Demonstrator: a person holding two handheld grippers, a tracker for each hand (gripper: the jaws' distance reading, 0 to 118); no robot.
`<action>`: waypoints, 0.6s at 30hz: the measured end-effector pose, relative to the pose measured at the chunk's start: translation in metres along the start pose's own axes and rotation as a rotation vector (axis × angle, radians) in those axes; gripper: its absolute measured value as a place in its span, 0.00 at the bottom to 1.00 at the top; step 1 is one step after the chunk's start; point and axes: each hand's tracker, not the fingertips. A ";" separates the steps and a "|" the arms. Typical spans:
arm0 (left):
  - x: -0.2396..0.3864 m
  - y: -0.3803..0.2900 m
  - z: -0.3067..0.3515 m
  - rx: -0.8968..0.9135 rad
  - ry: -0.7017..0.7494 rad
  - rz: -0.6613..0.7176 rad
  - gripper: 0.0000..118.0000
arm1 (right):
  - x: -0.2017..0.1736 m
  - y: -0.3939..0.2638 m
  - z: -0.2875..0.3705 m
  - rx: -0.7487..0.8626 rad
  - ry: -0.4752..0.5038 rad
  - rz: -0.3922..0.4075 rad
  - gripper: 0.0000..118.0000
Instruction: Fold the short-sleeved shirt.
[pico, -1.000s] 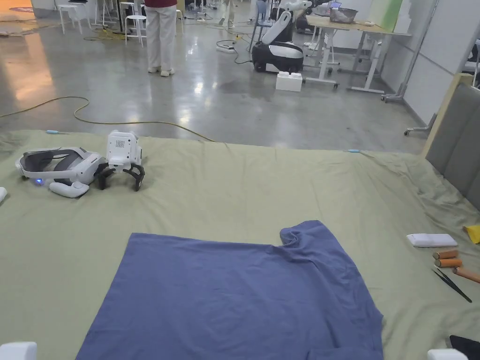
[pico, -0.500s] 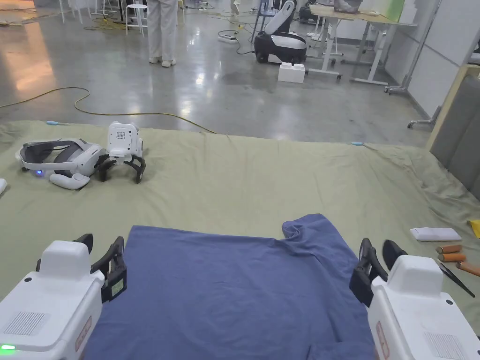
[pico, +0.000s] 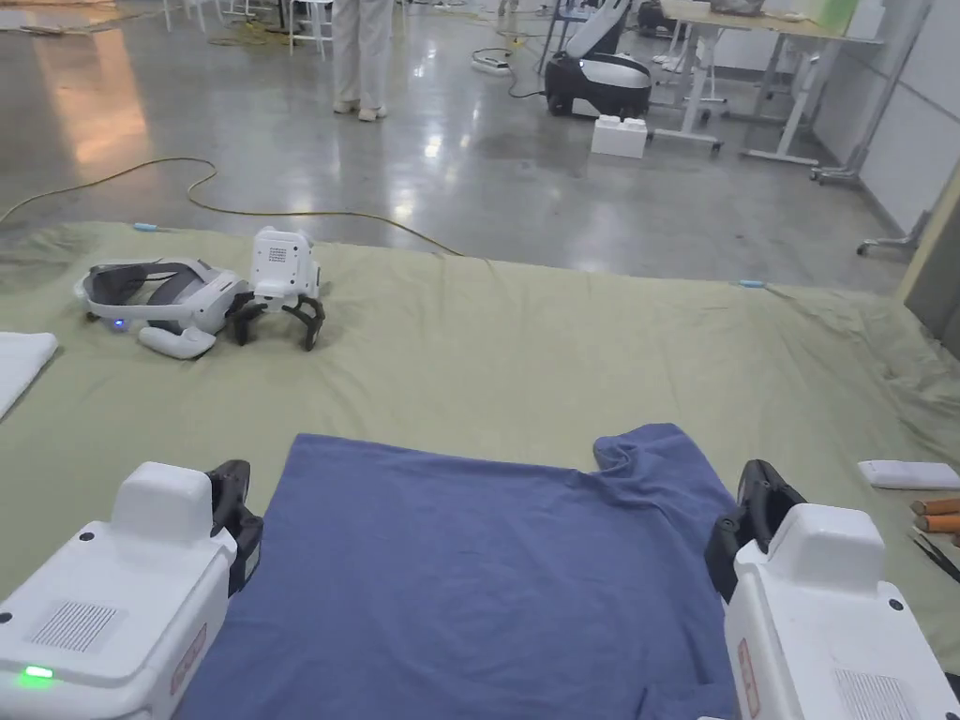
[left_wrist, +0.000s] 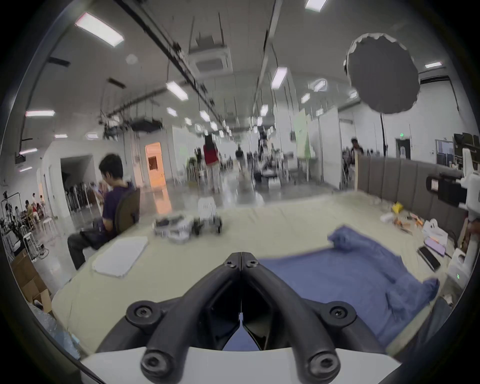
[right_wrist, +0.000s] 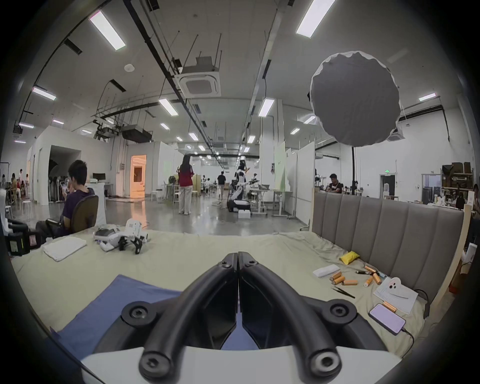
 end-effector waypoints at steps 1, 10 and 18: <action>-0.008 -0.008 -0.002 -0.045 0.003 0.010 0.00 | 0.002 -0.005 0.000 -0.013 0.005 0.013 0.00; -0.072 -0.109 -0.035 -0.633 0.010 0.164 0.20 | 0.007 -0.037 0.002 -0.136 0.031 0.070 0.00; -0.060 -0.158 -0.068 -0.830 0.026 0.086 0.51 | 0.005 -0.054 0.002 -0.205 0.046 0.111 0.00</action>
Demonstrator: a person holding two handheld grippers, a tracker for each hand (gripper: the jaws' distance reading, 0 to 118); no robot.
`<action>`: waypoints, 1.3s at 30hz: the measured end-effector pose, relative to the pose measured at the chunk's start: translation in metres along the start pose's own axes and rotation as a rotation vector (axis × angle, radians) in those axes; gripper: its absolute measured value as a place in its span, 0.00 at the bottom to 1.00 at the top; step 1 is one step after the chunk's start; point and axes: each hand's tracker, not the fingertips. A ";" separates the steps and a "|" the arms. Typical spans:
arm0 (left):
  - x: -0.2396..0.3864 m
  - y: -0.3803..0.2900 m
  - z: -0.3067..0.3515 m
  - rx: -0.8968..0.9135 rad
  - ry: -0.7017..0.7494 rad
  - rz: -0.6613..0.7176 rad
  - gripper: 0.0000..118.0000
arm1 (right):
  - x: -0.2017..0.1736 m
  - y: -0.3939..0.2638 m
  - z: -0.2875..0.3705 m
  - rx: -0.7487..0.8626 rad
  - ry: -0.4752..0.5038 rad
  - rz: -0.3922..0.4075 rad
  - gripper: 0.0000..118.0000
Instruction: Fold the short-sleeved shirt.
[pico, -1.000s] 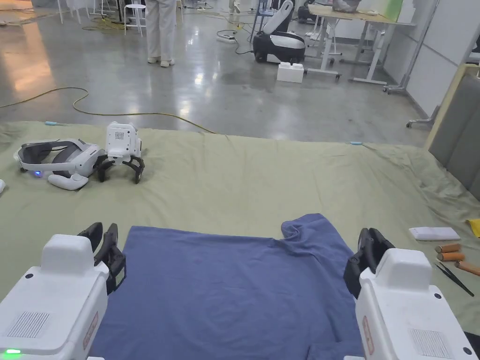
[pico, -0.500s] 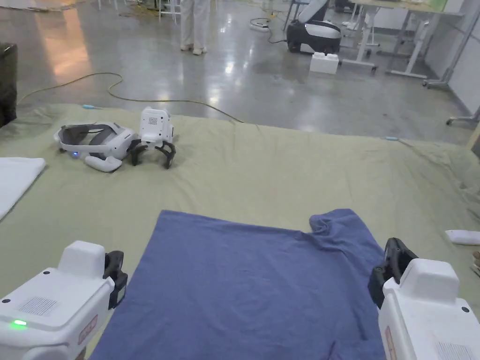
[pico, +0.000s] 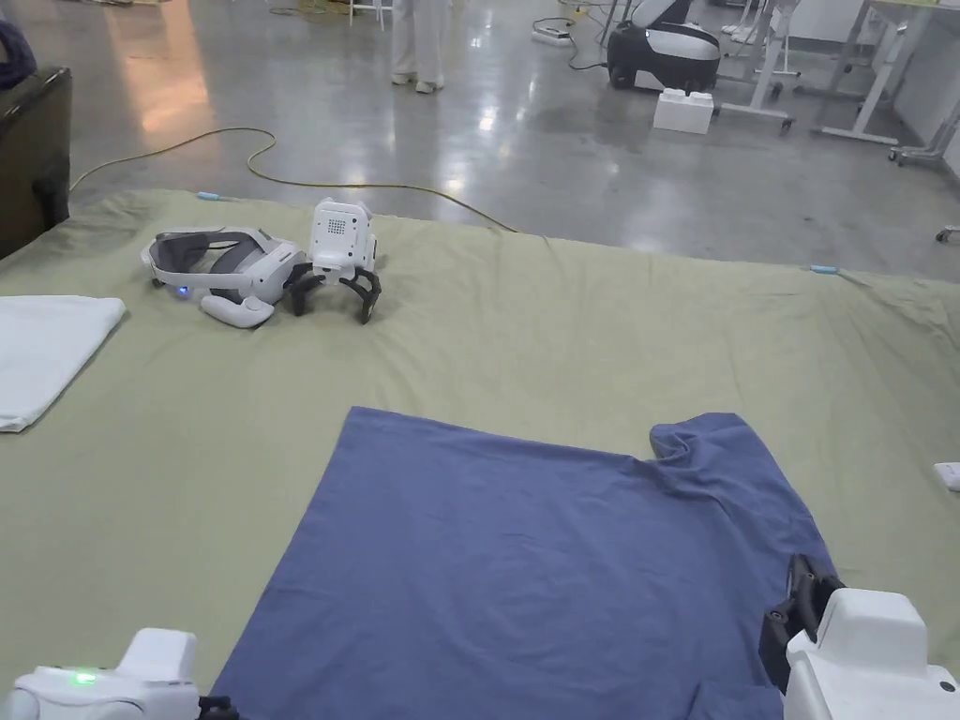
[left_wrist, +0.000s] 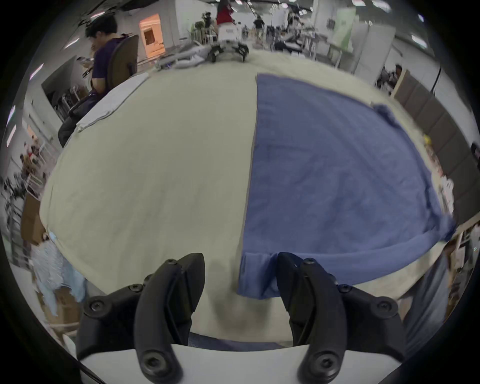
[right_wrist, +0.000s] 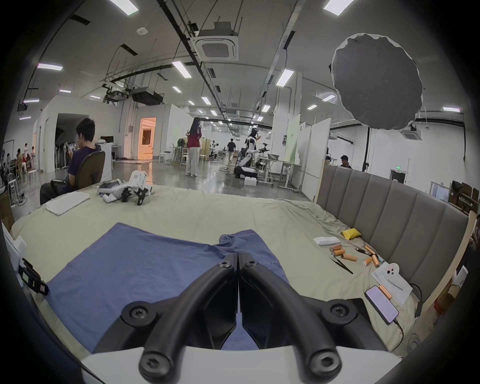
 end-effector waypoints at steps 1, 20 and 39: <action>0.004 -0.002 -0.008 -0.014 0.012 -0.024 0.52 | 0.001 -0.001 0.000 -0.008 0.002 0.001 0.00; 0.005 -0.005 0.016 0.038 -0.090 0.021 0.01 | 0.092 -0.050 0.013 -0.570 -0.023 0.022 0.67; 0.002 -0.012 0.011 0.041 -0.101 0.038 0.01 | 0.092 -0.142 -0.003 -0.811 0.078 -0.085 0.07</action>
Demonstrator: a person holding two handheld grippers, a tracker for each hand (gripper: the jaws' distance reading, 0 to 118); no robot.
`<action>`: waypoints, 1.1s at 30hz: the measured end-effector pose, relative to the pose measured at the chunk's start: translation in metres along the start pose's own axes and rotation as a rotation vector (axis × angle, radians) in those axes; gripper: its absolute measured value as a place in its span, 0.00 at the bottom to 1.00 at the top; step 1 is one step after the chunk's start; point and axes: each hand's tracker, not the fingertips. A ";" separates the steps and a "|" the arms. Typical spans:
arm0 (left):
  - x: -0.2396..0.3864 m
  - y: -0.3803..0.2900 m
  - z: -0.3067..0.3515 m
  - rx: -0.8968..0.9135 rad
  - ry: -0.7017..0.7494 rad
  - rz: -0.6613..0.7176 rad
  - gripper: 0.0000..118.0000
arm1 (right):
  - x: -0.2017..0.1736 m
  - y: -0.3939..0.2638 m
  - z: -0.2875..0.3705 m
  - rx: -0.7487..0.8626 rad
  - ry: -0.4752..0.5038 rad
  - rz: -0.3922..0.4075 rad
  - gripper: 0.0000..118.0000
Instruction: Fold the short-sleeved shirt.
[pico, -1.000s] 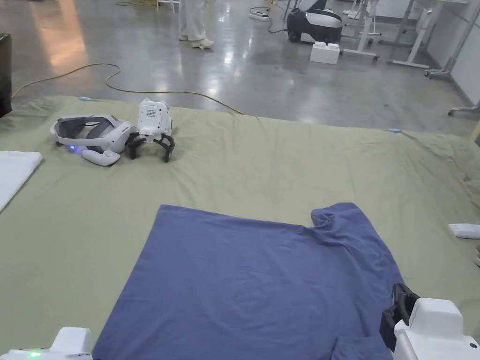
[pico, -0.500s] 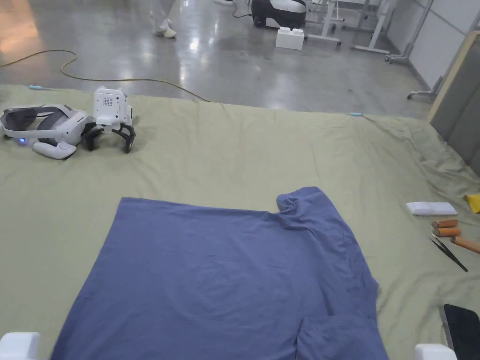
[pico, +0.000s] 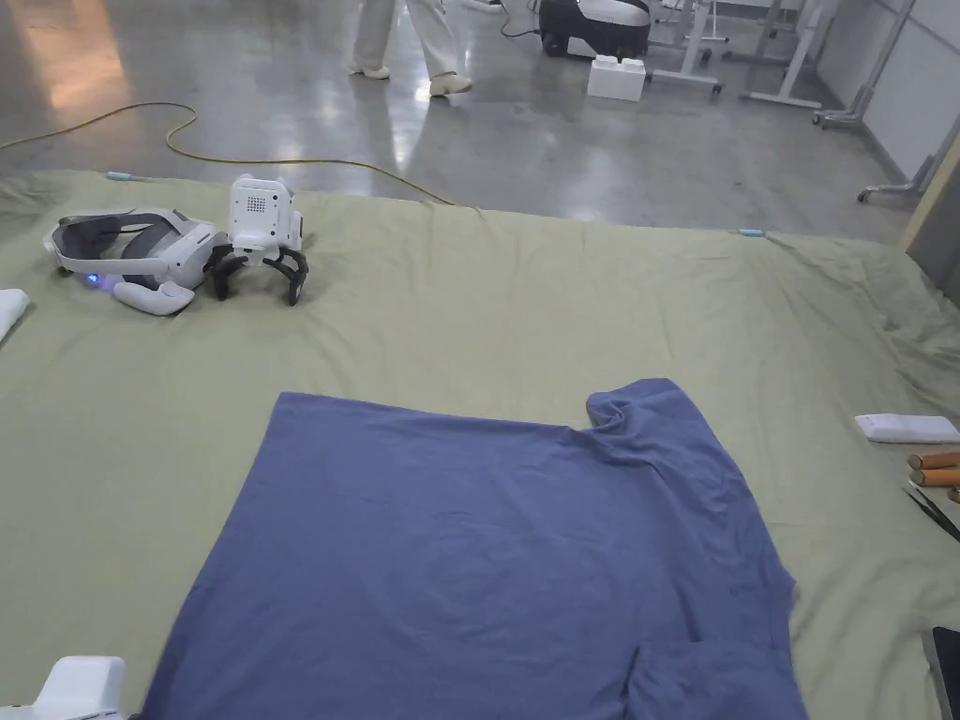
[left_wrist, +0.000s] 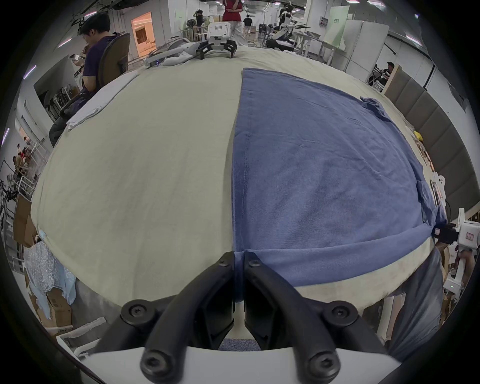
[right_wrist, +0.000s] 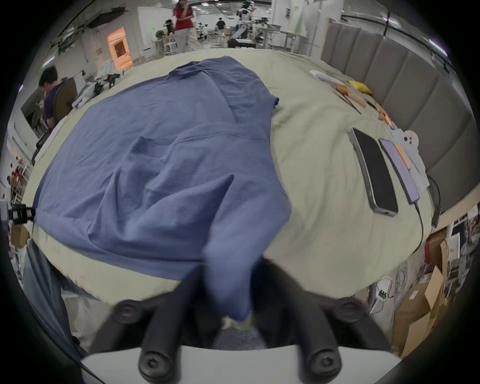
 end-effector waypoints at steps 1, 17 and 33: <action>0.000 0.000 0.001 0.001 0.000 0.000 0.01 | 0.000 0.000 0.002 -0.003 -0.002 0.001 0.07; -0.003 0.044 0.043 0.163 -0.038 0.011 0.01 | -0.006 0.068 0.065 0.100 -0.035 0.035 0.05; 0.005 0.184 -0.062 0.118 -0.028 0.004 0.01 | 0.004 0.205 -0.059 0.026 -0.006 -0.020 0.06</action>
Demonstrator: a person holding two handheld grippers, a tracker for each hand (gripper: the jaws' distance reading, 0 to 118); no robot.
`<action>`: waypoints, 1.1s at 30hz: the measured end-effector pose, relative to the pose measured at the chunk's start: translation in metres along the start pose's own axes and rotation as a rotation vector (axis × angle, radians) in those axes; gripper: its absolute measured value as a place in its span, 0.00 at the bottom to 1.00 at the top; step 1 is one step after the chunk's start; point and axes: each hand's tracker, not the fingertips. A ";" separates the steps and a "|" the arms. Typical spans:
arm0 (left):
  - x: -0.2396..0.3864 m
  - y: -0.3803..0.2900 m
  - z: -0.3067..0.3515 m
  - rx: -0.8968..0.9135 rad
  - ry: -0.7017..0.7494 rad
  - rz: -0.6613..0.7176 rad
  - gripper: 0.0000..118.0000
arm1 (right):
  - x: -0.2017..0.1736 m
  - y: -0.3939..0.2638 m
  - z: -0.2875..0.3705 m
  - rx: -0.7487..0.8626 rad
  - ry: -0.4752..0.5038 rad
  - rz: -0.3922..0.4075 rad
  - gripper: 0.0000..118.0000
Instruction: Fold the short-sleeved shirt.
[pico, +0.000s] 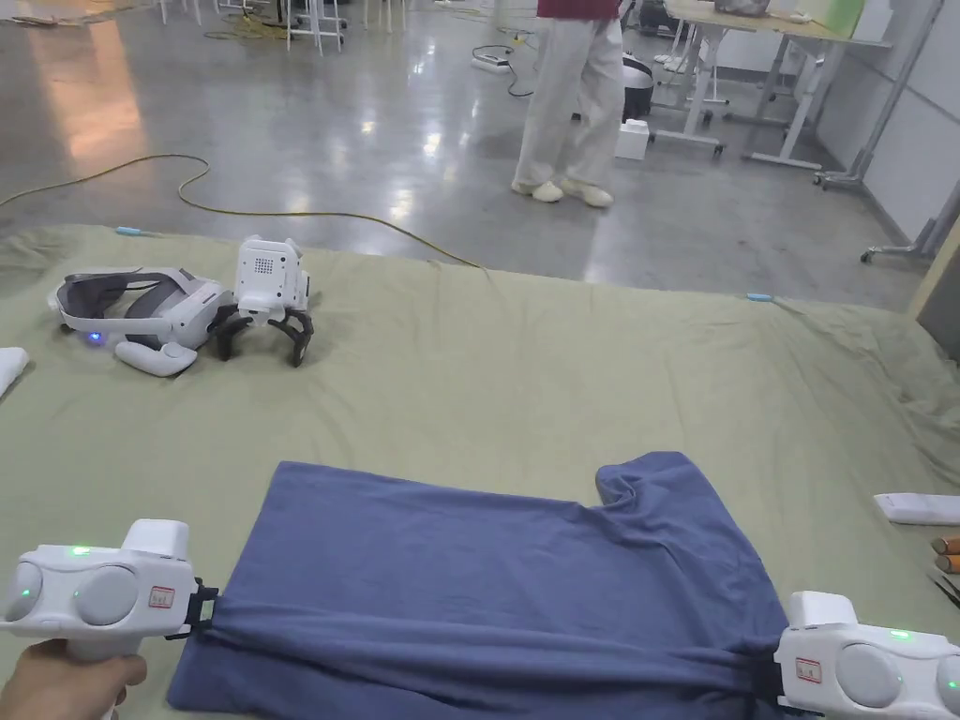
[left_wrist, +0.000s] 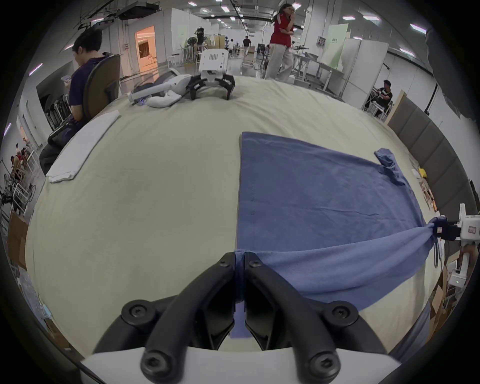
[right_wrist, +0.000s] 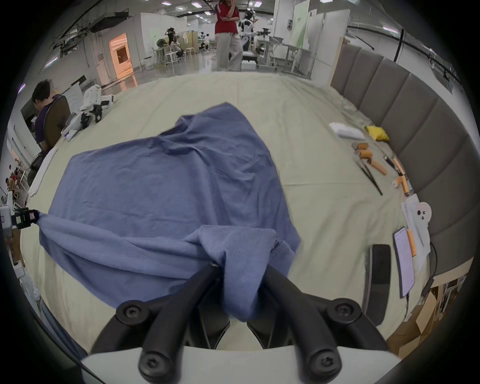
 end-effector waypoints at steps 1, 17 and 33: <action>0.002 0.001 -0.003 -0.001 0.002 -0.003 0.02 | 0.000 0.001 -0.007 -0.008 0.003 -0.006 0.07; 0.043 -0.027 0.084 0.395 -0.009 -0.077 0.54 | -0.055 -0.028 0.100 0.581 -0.016 0.022 0.58; 0.108 -0.095 0.207 0.903 0.122 -0.102 0.00 | -0.139 -0.080 0.198 1.119 -0.052 0.048 0.00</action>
